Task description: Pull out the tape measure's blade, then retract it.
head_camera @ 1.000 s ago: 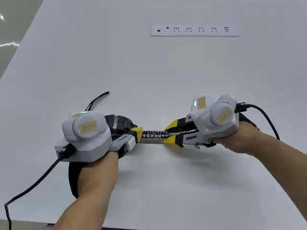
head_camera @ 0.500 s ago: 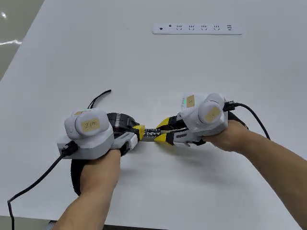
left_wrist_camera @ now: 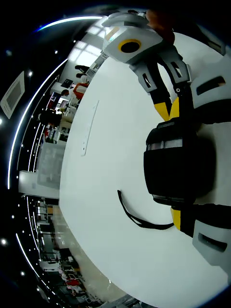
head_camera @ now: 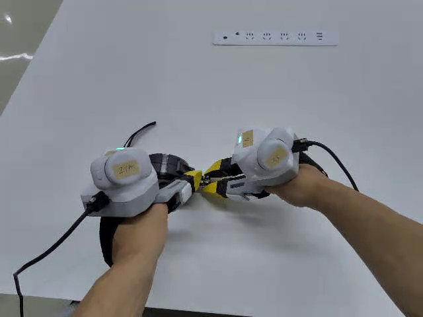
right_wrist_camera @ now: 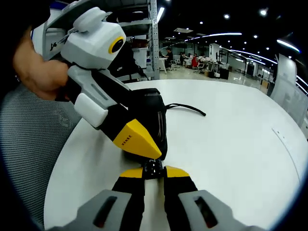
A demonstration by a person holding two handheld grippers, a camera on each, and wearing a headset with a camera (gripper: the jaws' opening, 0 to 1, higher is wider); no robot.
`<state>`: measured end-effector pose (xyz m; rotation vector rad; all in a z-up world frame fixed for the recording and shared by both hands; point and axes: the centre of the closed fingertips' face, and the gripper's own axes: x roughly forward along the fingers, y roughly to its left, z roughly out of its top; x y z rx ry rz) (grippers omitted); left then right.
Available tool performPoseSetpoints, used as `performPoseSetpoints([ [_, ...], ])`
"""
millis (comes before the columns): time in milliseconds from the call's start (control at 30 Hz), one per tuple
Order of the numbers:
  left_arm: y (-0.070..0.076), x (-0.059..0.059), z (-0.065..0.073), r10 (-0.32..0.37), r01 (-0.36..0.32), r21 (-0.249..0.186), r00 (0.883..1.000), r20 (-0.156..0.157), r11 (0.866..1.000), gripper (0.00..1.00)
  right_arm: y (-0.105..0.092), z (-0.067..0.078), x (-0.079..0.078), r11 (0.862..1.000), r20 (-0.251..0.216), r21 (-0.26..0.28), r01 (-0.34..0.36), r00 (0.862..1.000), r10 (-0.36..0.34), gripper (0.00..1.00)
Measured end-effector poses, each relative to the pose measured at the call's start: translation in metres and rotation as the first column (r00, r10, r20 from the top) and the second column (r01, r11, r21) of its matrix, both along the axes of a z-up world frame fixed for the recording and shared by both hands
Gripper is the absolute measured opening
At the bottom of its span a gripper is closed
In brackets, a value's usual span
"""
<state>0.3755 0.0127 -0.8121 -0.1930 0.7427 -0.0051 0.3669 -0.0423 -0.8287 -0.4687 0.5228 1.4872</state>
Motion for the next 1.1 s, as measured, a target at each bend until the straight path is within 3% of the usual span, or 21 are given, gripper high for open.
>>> performPoseSetpoints([
  [400,0.0,-0.0006,-0.0003,0.006,-0.006,-0.007,1.0,-0.002,1.0,0.65,0.006,0.0003,-0.0012,1.0,0.035,0.005,-0.028,0.999,0.028,0.14],
  [1100,-0.0001,-0.0011,0.0008,-0.017,0.016,-0.018,1.0,-0.025,1.0,0.66,0.0062,0.0008,-0.0008,1.0,0.009,-0.016,-0.006,1.0,0.006,0.17],
])
